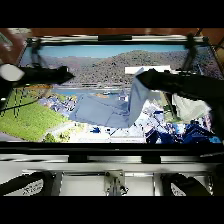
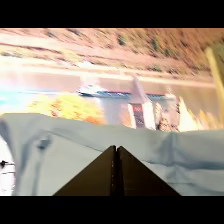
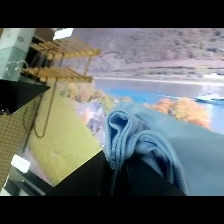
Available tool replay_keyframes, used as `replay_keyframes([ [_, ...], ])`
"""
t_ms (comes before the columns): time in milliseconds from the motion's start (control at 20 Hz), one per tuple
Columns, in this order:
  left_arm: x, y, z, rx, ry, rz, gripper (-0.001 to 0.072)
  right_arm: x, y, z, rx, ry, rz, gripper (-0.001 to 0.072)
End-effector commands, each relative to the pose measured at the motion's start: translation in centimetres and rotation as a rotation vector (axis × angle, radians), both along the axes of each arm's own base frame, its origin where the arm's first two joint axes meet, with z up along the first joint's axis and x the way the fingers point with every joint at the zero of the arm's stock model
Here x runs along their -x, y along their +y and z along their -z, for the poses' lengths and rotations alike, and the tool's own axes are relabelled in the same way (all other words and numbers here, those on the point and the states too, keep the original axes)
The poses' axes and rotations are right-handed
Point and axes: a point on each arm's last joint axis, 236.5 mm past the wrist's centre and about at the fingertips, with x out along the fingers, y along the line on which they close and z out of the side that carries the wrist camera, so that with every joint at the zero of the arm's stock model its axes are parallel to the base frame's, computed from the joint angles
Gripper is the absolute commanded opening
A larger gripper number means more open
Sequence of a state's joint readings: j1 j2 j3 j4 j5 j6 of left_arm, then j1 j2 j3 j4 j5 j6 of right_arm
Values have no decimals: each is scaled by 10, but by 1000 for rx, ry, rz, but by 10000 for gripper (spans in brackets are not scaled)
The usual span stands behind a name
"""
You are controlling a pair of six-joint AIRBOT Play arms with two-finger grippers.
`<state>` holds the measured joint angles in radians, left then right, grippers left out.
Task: Fold the shirts.
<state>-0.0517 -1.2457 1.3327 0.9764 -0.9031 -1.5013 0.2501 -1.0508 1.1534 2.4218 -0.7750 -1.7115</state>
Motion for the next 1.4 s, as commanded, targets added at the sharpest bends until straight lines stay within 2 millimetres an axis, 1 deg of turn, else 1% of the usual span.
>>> replay_keyframes([
  [0, 22, 114, -29, -89, -8, -222, 29, -10, 105, 16, -42, -45, -98, 78],
  [50, 29, 128, -31, -92, 3, -246, 29, -9, 134, 25, -42, -40, -130, 79],
  [100, 35, 137, -31, -100, 17, -255, 29, -9, 162, 38, -37, -32, -158, 79],
  [150, 40, 141, -29, -106, 31, -253, 29, -11, 185, 55, -30, -19, -174, 79],
  [200, 44, 140, -26, -119, 43, -235, 29, -13, 202, 74, -26, 6, -176, 79],
  [250, 48, 138, -23, -129, 56, -214, 29, -18, 213, 97, -25, 47, -162, 80],
  [300, 51, 135, -20, -132, 70, -198, 30, -22, 221, 119, -26, 96, -145, 80],
  [400, 54, 130, -18, -137, 82, -175, 30, -23, 231, 154, -31, 193, -123, 81],
  [450, 54, 128, -18, -139, 80, -167, 30, -23, 235, 164, -36, 220, -113, 82],
  [500, 53, 125, -18, -141, 76, -157, 30, -23, 238, 170, -50, 247, -96, 106],
  [550, 52, 123, -19, -142, 71, -153, 30, -22, 241, 173, -70, 278, -77, 297],
  [600, 51, 120, -19, -147, 63, -144, 29, -21, 241, 176, -76, 297, -72, 519],
  [650, 50, 119, -18, -146, 60, -143, 30, -16, 240, 177, -61, 310, -92, 525],
  [700, 50, 118, -16, -146, 61, -142, 30, -12, 235, 180, -29, 326, -123, 525],
  [750, 50, 117, -15, -147, 64, -139, 30, -7, 221, 183, 34, 335, -162, 525],
  [800, 51, 118, -13, -153, 69, -135, 30, -4, 202, 188, 115, 341, -199, 524],
  [850, 51, 118, -12, -157, 68, -131, 30, -3, 172, 194, 220, 359, -226, 525],
  [900, 52, 118, -11, -158, 69, -130, 30, -2, 136, 200, 325, 395, -227, 549],
  [950, 52, 118, -10, -159, 70, -129, 30, -5, 91, 205, 433, 442, -197, 621],
  [1050, 51, 118, -10, -158, 70, -129, 30, -16, 0, 214, 607, 528, -111, 625],
  [1100, 51, 118, -10, -158, 71, -129, 30, -17, -32, 219, 619, 596, -65, 625],
  [1150, 51, 118, -10, -158, 71, -128, 30, -16, -50, 225, 571, 665, -31, 625],
  [1200, 51, 118, -10, -158, 70, -128, 30, -11, -54, 232, 506, 718, -24, 625],
  [1300, 51, 118, -10, -158, 71, -128, 31, 1, -46, 253, 424, 759, -50, 625],
  [1350, 51, 118, -10, -158, 71, -129, 30, 3, -38, 262, 380, 764, -36, 625],
])
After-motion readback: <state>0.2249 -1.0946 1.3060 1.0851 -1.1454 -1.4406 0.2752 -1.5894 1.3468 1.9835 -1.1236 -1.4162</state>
